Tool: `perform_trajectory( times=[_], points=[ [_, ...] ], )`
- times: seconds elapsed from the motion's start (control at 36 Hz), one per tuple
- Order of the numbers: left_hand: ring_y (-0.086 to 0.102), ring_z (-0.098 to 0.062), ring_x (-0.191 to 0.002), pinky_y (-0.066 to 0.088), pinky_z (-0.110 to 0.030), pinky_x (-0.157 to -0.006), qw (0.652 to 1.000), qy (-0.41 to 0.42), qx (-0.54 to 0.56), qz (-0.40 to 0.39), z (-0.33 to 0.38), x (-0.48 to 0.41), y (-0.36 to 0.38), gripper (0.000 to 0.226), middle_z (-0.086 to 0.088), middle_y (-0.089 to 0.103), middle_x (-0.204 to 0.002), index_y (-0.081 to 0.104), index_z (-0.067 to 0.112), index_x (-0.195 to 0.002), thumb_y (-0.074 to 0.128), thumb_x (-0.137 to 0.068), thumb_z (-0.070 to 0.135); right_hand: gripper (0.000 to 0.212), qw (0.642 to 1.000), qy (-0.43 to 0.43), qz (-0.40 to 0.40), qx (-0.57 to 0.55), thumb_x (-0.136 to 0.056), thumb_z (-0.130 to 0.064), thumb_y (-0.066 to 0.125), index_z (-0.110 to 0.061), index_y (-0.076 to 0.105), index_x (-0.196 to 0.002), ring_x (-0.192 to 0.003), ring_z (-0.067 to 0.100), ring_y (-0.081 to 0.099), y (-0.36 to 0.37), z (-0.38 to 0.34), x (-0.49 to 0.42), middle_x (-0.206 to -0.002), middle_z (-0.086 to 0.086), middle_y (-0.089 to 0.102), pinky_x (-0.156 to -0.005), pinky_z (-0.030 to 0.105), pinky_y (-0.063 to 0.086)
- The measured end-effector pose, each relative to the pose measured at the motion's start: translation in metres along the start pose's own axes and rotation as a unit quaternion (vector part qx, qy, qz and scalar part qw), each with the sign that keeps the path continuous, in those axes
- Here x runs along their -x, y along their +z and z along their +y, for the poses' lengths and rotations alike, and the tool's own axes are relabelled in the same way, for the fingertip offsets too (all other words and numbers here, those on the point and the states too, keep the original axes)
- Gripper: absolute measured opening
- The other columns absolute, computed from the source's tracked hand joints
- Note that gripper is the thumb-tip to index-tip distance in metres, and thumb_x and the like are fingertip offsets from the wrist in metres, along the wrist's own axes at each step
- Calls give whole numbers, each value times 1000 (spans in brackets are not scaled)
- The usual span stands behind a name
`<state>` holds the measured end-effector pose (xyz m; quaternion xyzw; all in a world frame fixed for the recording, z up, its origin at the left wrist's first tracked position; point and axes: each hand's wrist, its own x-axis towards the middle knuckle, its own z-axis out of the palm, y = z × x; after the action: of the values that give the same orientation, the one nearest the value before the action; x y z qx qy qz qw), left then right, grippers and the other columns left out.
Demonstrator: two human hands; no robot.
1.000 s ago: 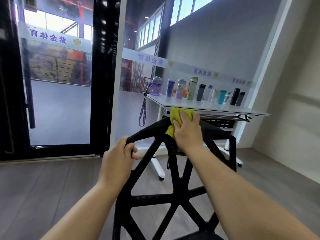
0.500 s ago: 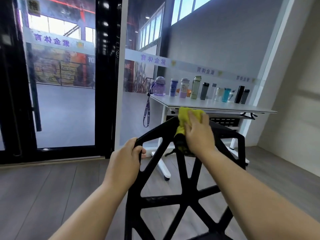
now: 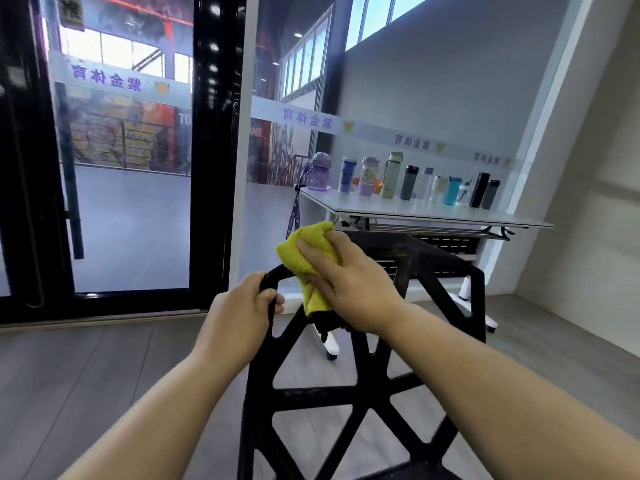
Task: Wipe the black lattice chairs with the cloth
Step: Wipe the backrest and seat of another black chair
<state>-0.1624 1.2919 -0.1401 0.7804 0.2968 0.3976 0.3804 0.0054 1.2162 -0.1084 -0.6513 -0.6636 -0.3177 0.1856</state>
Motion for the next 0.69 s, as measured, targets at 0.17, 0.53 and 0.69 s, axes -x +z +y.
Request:
perform_trajectory(
  times=[0.17, 0.53, 0.69],
  points=[
    [61, -15, -65, 41, -24, -52, 997, 6, -77, -21, 6, -9, 0, 18, 3, 68, -79, 51, 29, -96, 41, -93, 14, 49, 961, 270, -43, 53, -101, -33, 35, -26, 22, -148, -119, 42, 42, -15, 66, 9, -146, 15, 18, -93, 49, 44],
    [53, -26, -85, 35, -30, -65, 925, 97, -366, -15, 60, -52, 42, 22, -11, 58, -102, 52, 7, -101, 35, -100, 21, 39, 912, 408, -22, 25, -99, -27, 38, -14, 39, -136, -105, 41, 51, -25, 102, 23, -141, 18, 20, -89, 41, 43],
    [59, -24, -87, 36, -30, -62, 909, 122, -385, 105, 34, -55, 57, 32, 2, 59, -105, 53, 20, -111, 26, -101, 33, 51, 963, 268, -29, -2, -101, -38, 33, -23, 22, -148, -114, 39, 42, -7, 70, 7, -147, 12, 12, -94, 42, 40]
  ],
)
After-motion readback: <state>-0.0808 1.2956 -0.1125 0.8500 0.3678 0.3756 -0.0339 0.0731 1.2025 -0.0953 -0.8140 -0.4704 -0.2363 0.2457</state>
